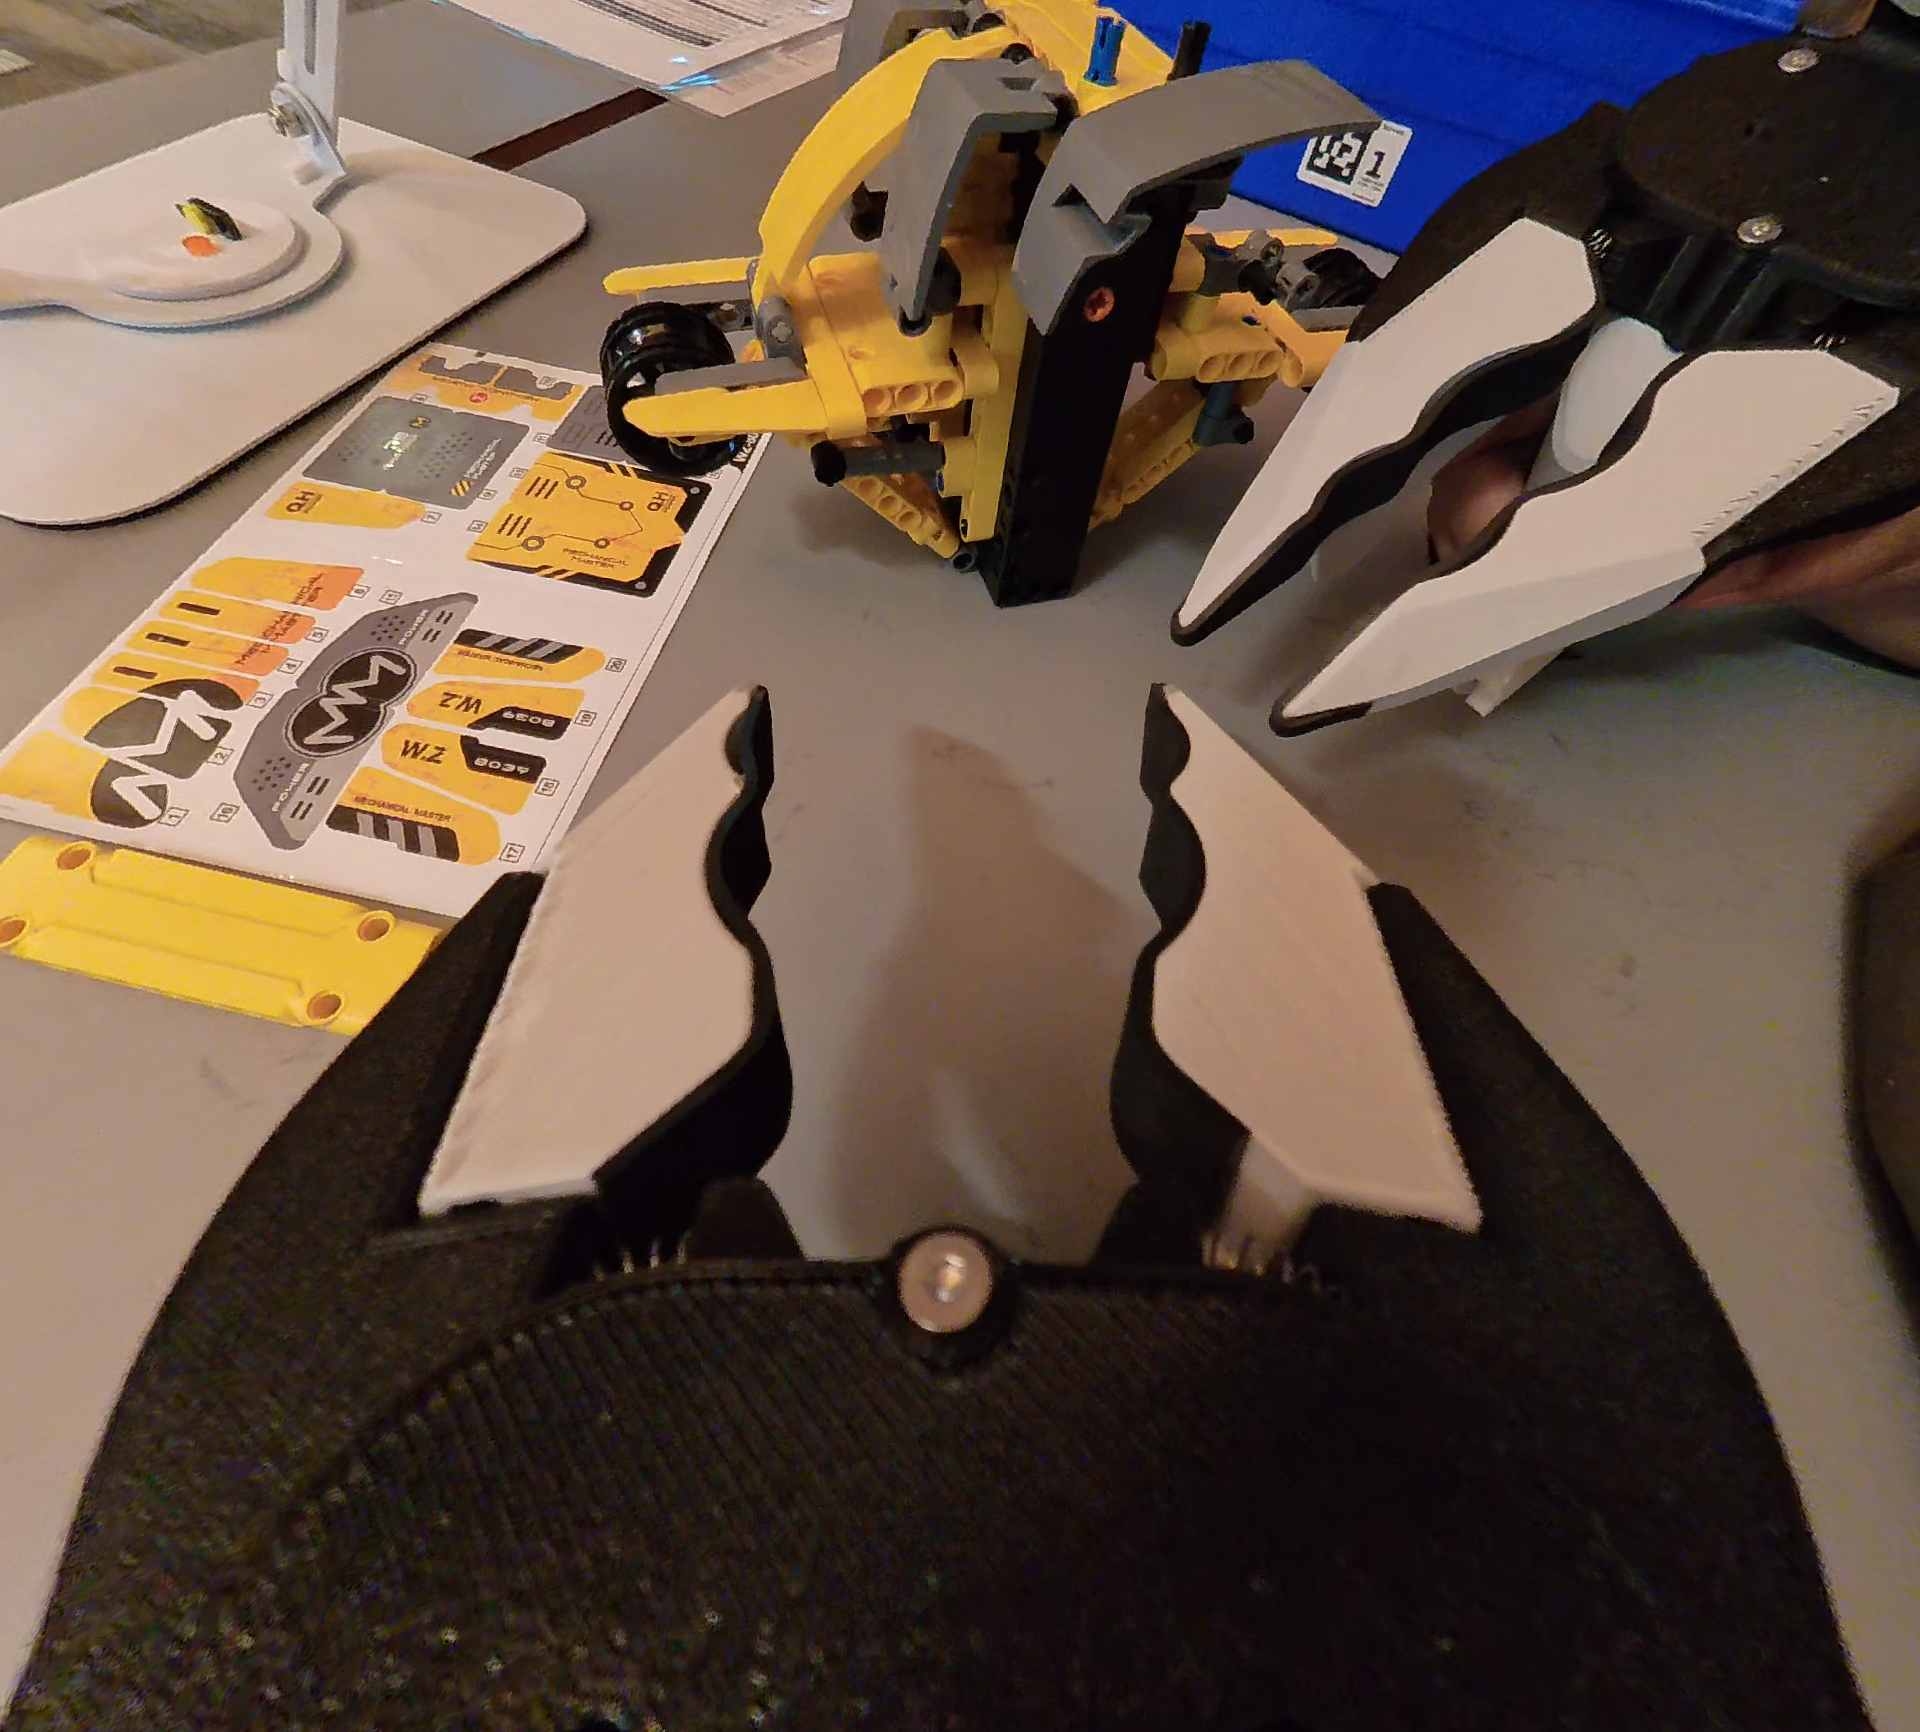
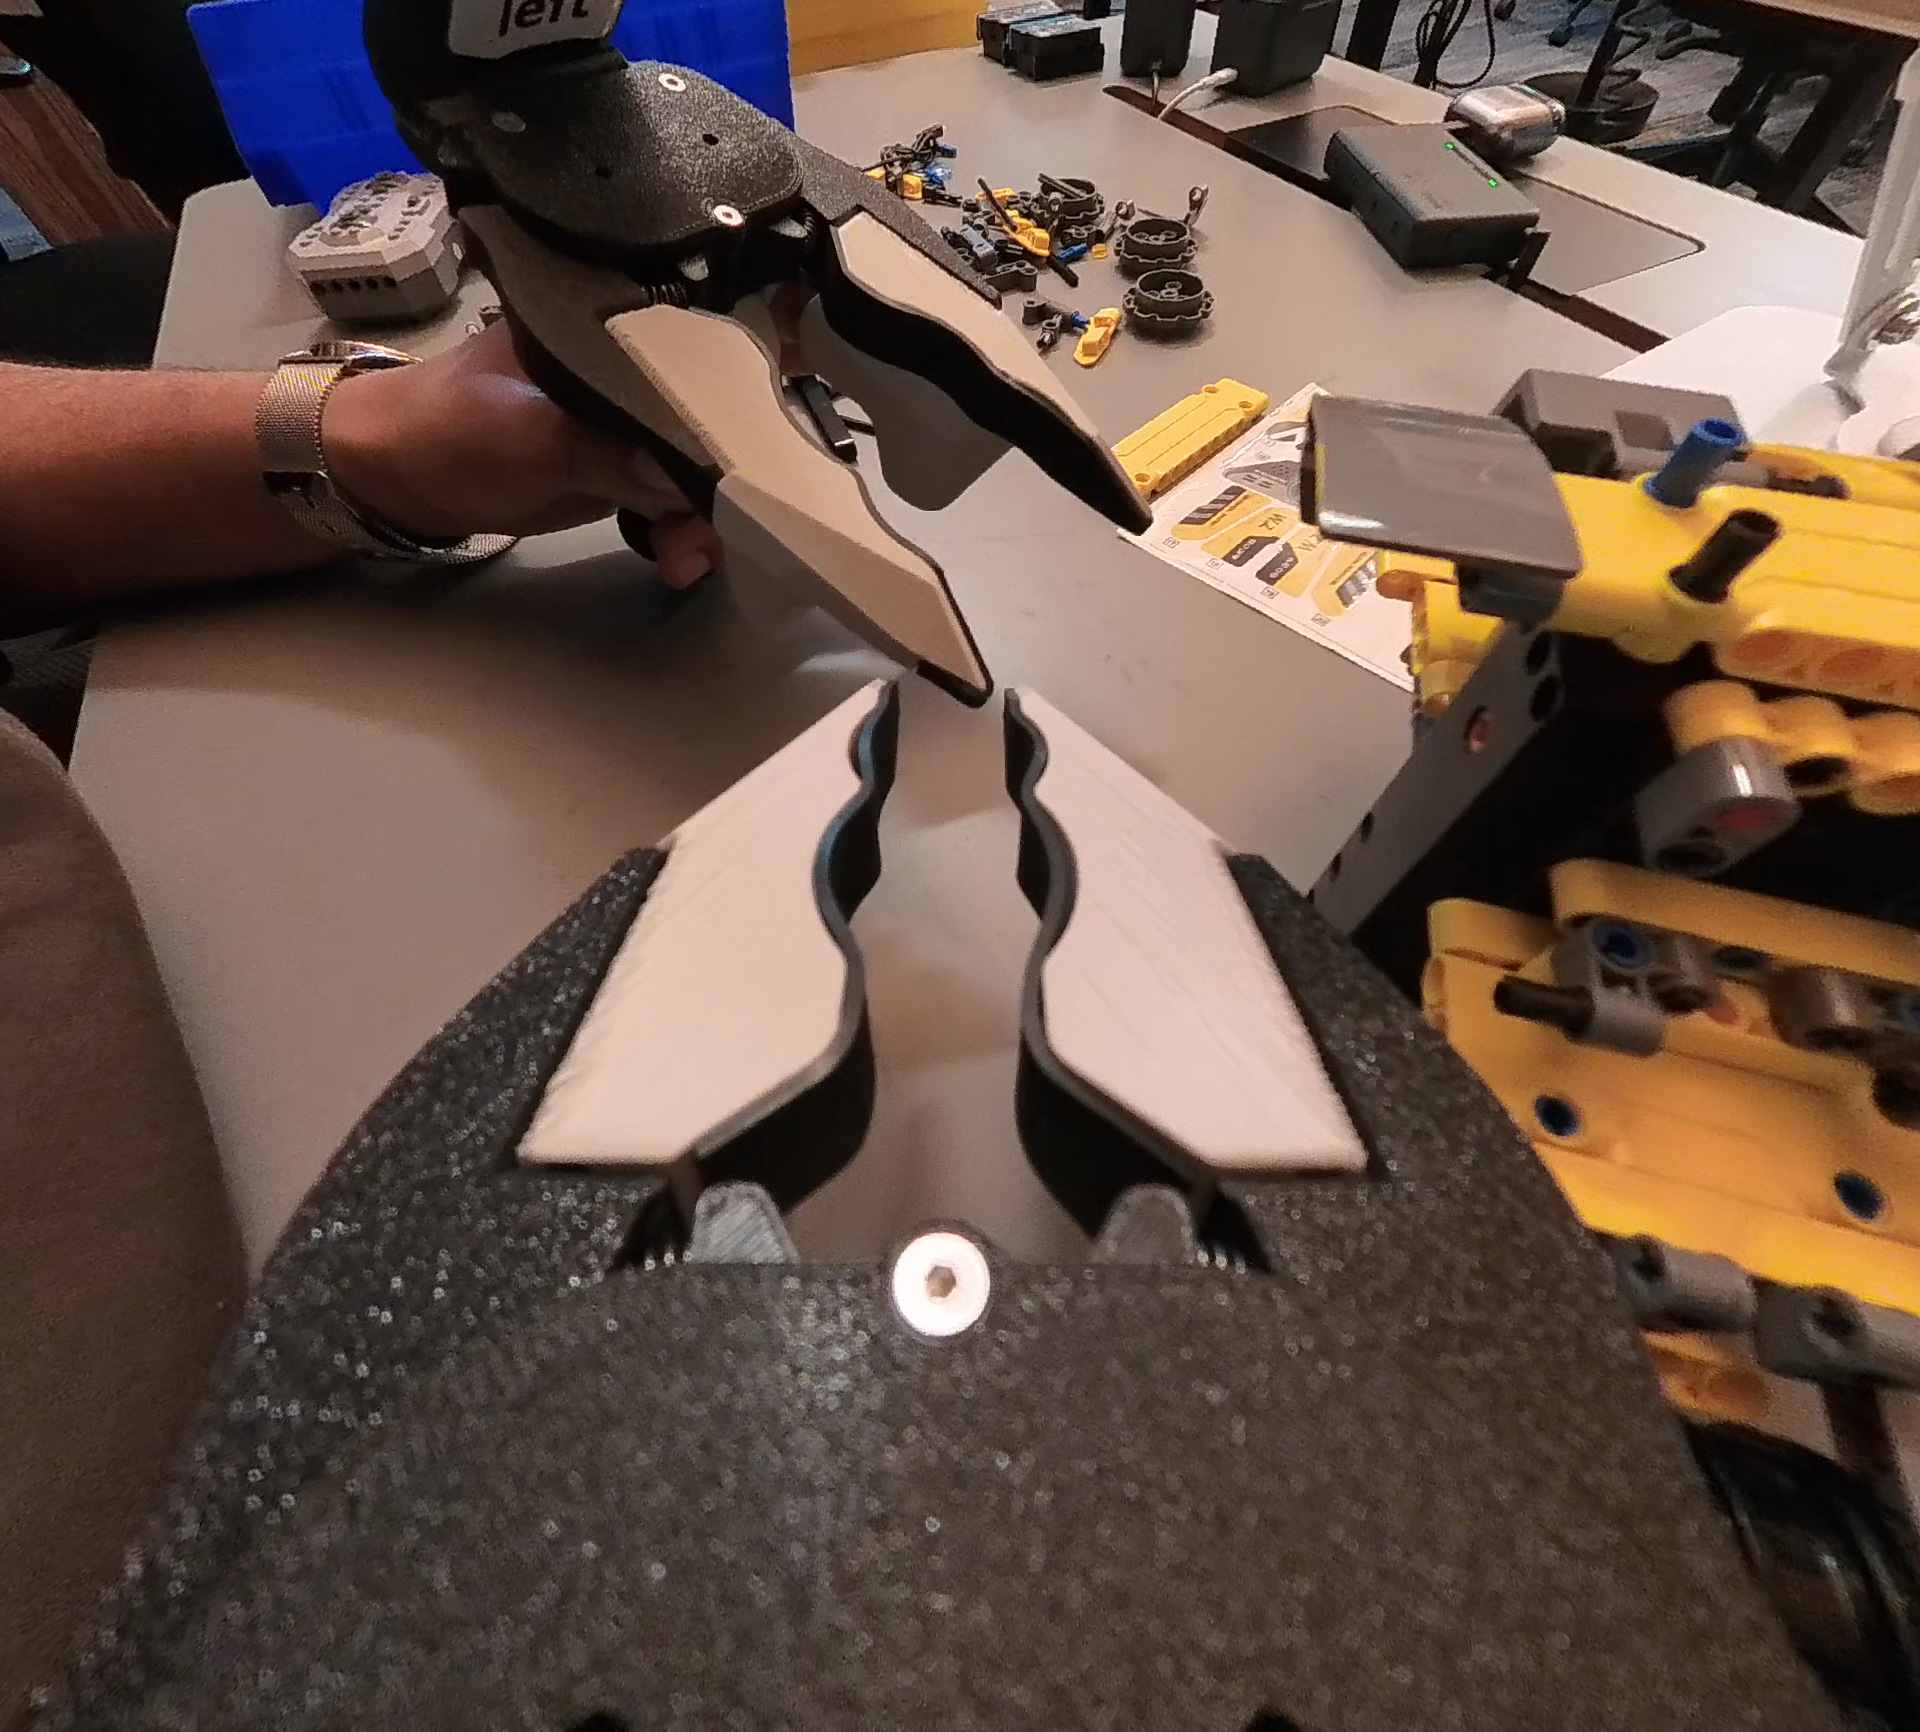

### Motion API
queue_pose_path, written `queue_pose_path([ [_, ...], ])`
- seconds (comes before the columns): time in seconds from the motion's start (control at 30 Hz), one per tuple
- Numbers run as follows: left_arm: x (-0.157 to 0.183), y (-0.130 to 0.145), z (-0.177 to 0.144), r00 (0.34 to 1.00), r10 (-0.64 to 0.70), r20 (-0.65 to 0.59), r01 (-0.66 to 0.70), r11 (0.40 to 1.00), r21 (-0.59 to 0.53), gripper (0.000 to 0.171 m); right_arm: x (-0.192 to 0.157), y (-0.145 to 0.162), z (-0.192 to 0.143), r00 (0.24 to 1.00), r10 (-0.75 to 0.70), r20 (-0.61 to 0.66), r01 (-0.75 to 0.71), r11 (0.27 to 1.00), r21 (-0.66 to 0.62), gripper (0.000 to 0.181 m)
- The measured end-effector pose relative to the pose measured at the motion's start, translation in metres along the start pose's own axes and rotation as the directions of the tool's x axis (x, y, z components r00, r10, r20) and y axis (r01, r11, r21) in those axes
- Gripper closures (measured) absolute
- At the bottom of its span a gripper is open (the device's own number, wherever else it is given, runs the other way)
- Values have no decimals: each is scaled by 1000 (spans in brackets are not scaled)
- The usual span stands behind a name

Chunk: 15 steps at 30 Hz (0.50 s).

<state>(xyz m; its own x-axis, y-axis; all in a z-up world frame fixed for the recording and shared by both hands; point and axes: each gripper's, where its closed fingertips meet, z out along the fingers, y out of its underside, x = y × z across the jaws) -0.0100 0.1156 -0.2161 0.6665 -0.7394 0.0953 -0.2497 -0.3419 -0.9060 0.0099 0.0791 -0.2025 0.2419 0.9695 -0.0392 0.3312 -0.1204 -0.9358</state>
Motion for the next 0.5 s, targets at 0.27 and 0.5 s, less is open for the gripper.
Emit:
queue_pose_path([
  [0.27, 0, 0, 0, 1000, 0, 0, 0, 1000, -2, 101, 0, 0, 0, 1000, 0, 0, 0, 1000, -1, 161],
  [0.5, 0, 0, 0, 1000, -2, 0, 2, 1000, -1, 101, 1, 0, 0, 1000, 4, -3, -4, 1000, 2, 161],
])
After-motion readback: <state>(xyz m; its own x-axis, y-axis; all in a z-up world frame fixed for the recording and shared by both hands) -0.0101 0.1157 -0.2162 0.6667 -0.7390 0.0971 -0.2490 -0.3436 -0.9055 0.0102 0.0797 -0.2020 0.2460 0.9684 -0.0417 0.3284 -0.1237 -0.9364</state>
